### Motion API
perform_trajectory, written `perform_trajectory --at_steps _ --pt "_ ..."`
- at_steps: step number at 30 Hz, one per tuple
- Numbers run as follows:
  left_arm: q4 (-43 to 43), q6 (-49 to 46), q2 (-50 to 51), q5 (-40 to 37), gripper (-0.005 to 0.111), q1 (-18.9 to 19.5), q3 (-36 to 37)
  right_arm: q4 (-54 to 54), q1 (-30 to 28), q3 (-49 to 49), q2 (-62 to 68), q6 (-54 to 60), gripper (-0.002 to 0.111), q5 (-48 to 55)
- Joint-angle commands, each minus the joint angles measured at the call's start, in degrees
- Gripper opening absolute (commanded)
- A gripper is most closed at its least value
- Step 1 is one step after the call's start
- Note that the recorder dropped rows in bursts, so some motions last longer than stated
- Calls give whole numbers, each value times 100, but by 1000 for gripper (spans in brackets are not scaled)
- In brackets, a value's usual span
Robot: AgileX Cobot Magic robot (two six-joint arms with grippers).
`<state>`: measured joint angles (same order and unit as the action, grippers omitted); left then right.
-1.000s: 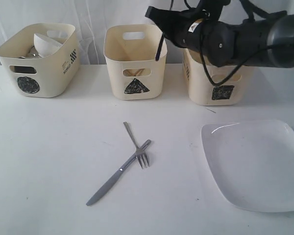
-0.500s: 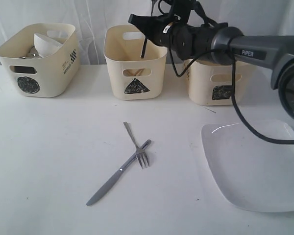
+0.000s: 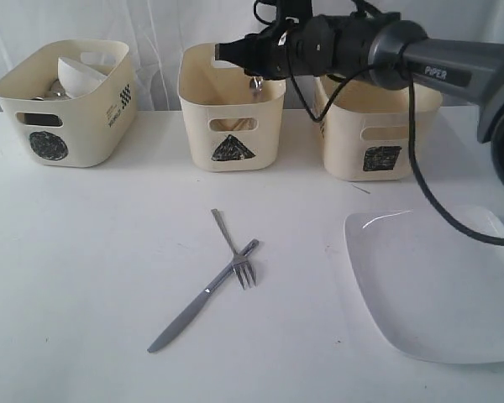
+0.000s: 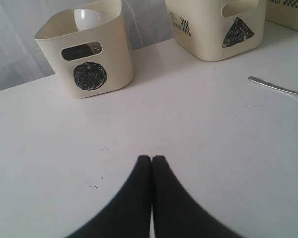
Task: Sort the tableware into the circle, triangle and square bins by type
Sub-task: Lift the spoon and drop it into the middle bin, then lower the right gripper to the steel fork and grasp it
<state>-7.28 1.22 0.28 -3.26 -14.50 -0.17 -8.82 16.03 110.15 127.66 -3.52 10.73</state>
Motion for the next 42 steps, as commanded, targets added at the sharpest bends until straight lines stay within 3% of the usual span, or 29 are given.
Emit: perform_trajectory --at_steps 1,6,12,23,42 --pt "40 11 -28 20 0 -29 17 140 -54 -423 -601 352 33 286" --pt "40 11 -28 20 0 -29 17 295 -31 -1526 -1489 793 33 770" --pt "40 11 -28 20 0 -29 17 364 351 -2518 -2193 1437 33 2213" --pt "40 11 -28 20 0 -29 17 603 1267 -2563 -1497 1354 46 2901" --pt "40 11 -28 20 0 -29 17 1164 1415 -2504 -826 1329 46 2676"
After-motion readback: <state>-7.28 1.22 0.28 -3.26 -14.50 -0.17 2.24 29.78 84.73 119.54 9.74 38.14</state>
